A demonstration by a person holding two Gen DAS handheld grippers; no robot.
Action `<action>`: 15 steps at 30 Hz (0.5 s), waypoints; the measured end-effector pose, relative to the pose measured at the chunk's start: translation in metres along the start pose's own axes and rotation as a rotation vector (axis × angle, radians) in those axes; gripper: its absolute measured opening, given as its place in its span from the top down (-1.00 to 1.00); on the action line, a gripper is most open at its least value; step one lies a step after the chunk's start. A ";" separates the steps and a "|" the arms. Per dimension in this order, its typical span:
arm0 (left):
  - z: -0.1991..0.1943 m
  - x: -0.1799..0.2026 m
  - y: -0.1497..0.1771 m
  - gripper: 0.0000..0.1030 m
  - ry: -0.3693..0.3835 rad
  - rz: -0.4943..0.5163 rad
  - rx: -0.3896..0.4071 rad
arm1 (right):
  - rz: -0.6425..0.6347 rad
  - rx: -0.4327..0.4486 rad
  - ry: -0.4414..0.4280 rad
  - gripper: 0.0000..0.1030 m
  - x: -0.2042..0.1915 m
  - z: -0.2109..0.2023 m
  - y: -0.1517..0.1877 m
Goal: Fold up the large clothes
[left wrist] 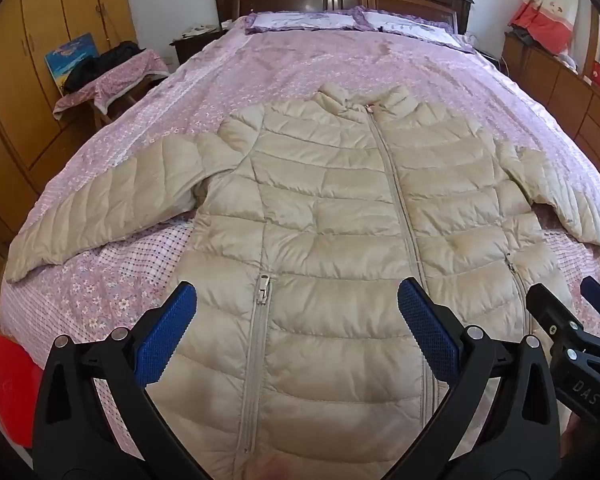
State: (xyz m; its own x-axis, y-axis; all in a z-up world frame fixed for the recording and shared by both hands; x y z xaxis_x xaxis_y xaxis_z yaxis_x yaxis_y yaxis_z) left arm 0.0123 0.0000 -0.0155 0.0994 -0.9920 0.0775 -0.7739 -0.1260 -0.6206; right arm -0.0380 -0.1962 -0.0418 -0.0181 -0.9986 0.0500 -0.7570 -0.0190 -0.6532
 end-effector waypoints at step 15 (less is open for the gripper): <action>0.002 0.001 0.002 -0.95 0.025 -0.011 -0.018 | -0.005 -0.003 0.009 -0.90 0.001 0.000 0.001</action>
State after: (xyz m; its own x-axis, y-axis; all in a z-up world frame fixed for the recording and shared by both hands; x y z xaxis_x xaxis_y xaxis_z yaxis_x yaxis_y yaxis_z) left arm 0.0117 -0.0016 -0.0183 0.0926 -0.9903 0.1038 -0.7839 -0.1368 -0.6056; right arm -0.0388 -0.1971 -0.0425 -0.0203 -0.9980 0.0604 -0.7590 -0.0239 -0.6507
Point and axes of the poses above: each gripper's, at about its wrist camera, not at the fingertips, and z roughly the way its jaws point, x to its right, y to its underside, the point moved 2 cm from there along z, roughly the way its jaws point, and after that the axes turned 12 degrees about -z, right-handed, at the moved point
